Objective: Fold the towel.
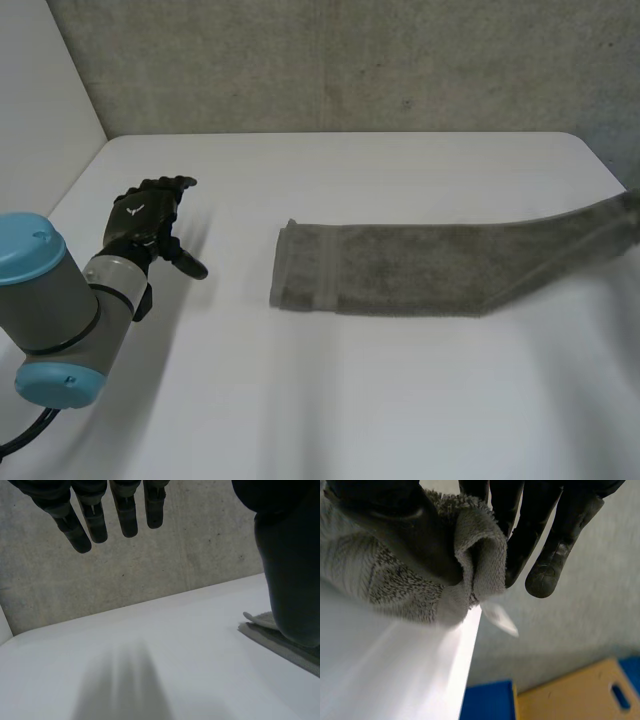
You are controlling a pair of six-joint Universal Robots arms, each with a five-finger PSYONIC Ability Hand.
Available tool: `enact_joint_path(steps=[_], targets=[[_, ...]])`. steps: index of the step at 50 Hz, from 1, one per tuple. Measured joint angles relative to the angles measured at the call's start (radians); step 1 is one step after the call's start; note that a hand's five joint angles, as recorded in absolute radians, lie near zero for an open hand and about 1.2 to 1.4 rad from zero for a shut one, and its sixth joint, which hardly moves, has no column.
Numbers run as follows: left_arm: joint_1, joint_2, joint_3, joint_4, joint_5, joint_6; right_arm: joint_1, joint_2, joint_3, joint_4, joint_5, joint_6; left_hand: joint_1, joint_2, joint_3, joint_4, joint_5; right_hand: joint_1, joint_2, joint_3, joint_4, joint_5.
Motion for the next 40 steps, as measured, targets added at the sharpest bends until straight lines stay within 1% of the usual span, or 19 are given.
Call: enact_joint_path(steps=[3,8,9,12,13,16,17,18,19,20,21,22,23,24,26,29,32,36,40], targets=[[-0.001,0.001,-0.002,0.0,0.0,0.0,0.116,-0.021,-0.086,0.046,-0.003,-0.005,0.0,0.0,0.0,0.0,0.0,0.001,0.0,0.004,0.0,0.0],[-0.005,0.001,-0.005,0.001,0.0,0.0,0.405,-0.012,-0.203,0.078,-0.01,0.002,0.0,0.0,0.0,0.0,0.0,0.001,0.0,0.029,0.0,0.0],[-0.005,0.001,-0.005,0.001,0.0,0.0,0.429,-0.008,-0.209,0.078,-0.011,0.002,0.0,0.0,0.0,0.0,0.0,0.001,0.0,0.029,0.0,0.0],[-0.007,0.001,-0.006,0.001,0.0,0.0,0.583,0.042,-0.241,0.07,-0.022,0.002,0.0,0.0,0.0,0.0,0.0,0.001,0.0,0.029,0.0,0.0],[-0.008,0.001,-0.006,0.001,0.0,0.0,0.61,0.054,-0.245,0.068,-0.025,0.002,0.0,0.0,0.0,0.0,0.0,0.001,0.0,0.029,0.0,0.0],[-0.009,0.0,-0.007,0.001,0.0,0.001,0.745,0.139,-0.264,0.055,-0.043,0.0,0.0,0.0,0.0,0.0,0.0,0.001,0.0,0.029,0.0,0.0],[-0.009,0.0,-0.007,0.001,0.0,0.001,0.765,0.154,-0.266,0.053,-0.045,-0.001,0.0,0.0,0.0,0.0,0.0,0.001,0.0,0.029,0.0,0.0],[-0.009,-0.001,-0.007,0.001,0.0,0.001,0.794,0.18,-0.269,0.05,-0.048,0.0,0.0,0.0,0.0,0.0,0.0,-0.041,-0.041,-0.004,-0.039,-0.037],[-0.01,-0.002,-0.007,0.001,0.0,0.002,0.815,0.199,-0.271,0.048,-0.051,0.0,0.0,0.0,0.0,0.0,0.0,-0.128,-0.129,-0.099,-0.142,-0.121],[-0.01,-0.003,-0.007,0.001,0.0,0.002,0.823,0.207,-0.272,0.047,-0.051,0.0,0.0,0.0,0.0,0.0,0.0,-0.159,-0.161,-0.131,-0.174,-0.168],[-0.01,-0.004,-0.007,0.001,0.0,0.003,0.839,0.225,-0.272,0.046,-0.051,0.002,0.0,0.0,0.0,0.0,0.0,-0.314,-0.32,-0.286,-0.328,-0.307],[-0.01,-0.005,-0.007,0.001,0.0,0.003,0.846,0.237,-0.272,0.046,-0.05,0.004,0.0,0.0,0.0,0.0,0.0,-0.58,-0.59,-0.548,-0.568,-0.583],[-0.01,-0.006,-0.007,0.001,0.0,0.003,0.849,0.241,-0.271,0.046,-0.049,0.005,-0.001,0.0,0.0,0.0,0.0,-0.662,-0.673,-0.629,-0.669,-0.691],[-0.011,-0.007,-0.007,0.001,0.0,0.004,0.852,0.246,-0.267,0.046,-0.044,0.008,-0.001,0.0,0.0,0.0,0.0,-0.891,-0.903,-0.857,-0.879,-0.918],[-0.011,-0.008,-0.007,0.001,0.0,0.005,0.849,0.241,-0.258,0.049,-0.033,0.013,-0.001,0.0,0.0,0.0,0.0,-1.044,-1.049,-1.021,-1.063,-1.082],[-0.011,-0.01,-0.007,0.001,0.001,0.006,0.832,0.212,-0.231,0.053,-0.006,0.023,-0.001,0.0,0.0,0.0,0.0,-1.088,-1.066,-1.056,-1.089,-1.095],[-0.012,-0.011,-0.007,0.002,0.001,0.006,0.781,0.165,-0.177,0.056,0.027,0.039,-0.001,0.0,0.0,0.0,0.0,-1.092,-1.066,-1.056,-1.089,-1.095],[-0.014,-0.012,-0.007,0.002,0.001,0.006,0.668,0.097,-0.046,0.056,0.059,0.069,-0.001,0.0,0.0,0.0,0.0,-1.093,-1.066,-1.056,-1.089,-1.095],[-0.015,-0.015,-0.007,0.003,0.001,0.007,0.576,0.055,0.094,0.046,0.061,0.086,-0.001,0.0,0.0,0.0,0.0,-1.093,-1.066,-1.056,-1.089,-1.095]])
